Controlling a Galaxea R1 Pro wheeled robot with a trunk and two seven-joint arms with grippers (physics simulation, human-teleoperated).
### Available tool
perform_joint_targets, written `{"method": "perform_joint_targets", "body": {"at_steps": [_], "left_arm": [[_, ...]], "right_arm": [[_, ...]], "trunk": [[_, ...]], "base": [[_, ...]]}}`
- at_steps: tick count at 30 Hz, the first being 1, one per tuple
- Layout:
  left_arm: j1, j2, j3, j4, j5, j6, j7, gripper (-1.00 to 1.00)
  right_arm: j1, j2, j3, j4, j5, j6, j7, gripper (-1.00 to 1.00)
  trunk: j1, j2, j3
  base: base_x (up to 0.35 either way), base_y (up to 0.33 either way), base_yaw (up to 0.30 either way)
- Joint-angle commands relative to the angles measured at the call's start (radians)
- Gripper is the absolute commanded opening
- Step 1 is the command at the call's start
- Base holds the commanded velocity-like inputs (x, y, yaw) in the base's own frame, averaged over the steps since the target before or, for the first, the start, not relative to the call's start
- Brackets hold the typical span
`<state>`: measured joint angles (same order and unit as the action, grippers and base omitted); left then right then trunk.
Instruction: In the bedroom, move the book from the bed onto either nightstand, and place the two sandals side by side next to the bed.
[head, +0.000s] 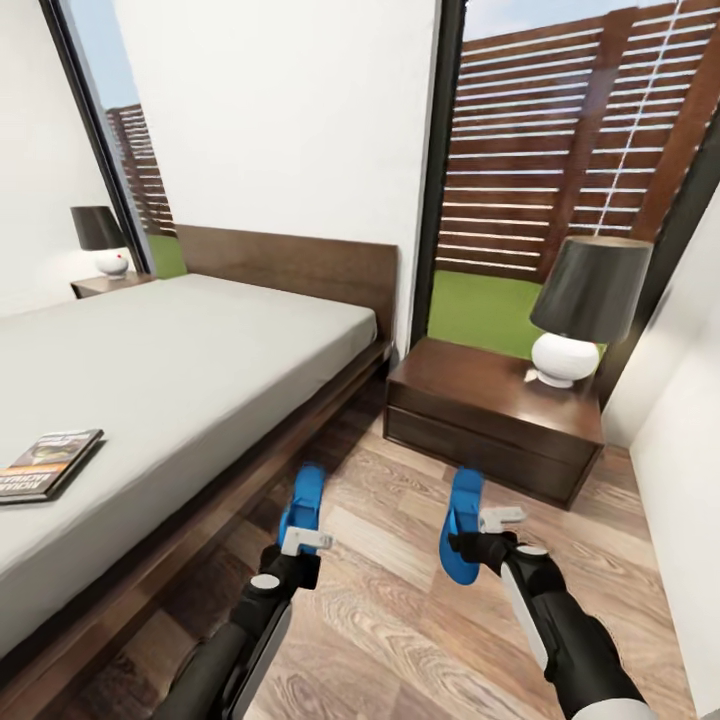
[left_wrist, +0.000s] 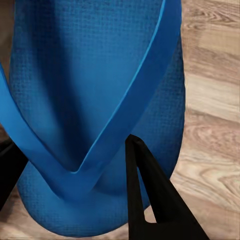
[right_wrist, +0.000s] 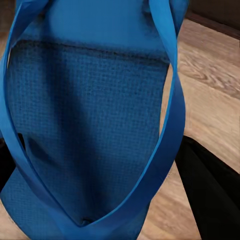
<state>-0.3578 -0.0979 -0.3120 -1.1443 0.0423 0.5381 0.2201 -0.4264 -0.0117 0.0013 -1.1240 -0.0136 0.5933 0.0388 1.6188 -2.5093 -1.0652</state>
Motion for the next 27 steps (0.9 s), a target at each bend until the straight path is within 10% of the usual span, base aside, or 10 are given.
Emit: {"method": "perform_joint_targets", "body": {"at_steps": [1,8,27], "left_arm": [[-0.001,0.0,-0.002,0.052,0.001,-0.028,0.01,-1.0],[-0.001,-0.004,0.002,0.451,0.016,-0.319,0.012,-1.0],[-0.001,0.001,0.001,0.702,0.101,-0.576,0.012,-1.0]], "right_arm": [[0.009,-0.001,0.0,0.026,-0.002,-0.018,0.001,-1.0],[0.026,-0.008,0.002,0.421,-0.002,-0.35,0.011,-1.0],[0.028,-0.008,0.003,0.574,-0.001,-0.442,0.01,-1.0]], "trunk": [[0.0,-0.001,-0.001],[0.0,-0.001,-0.001],[0.0,-0.001,-0.001]], "base": [[0.273,-0.227,0.268],[0.27,-0.228,0.269],[0.236,-0.199,0.27]]}}
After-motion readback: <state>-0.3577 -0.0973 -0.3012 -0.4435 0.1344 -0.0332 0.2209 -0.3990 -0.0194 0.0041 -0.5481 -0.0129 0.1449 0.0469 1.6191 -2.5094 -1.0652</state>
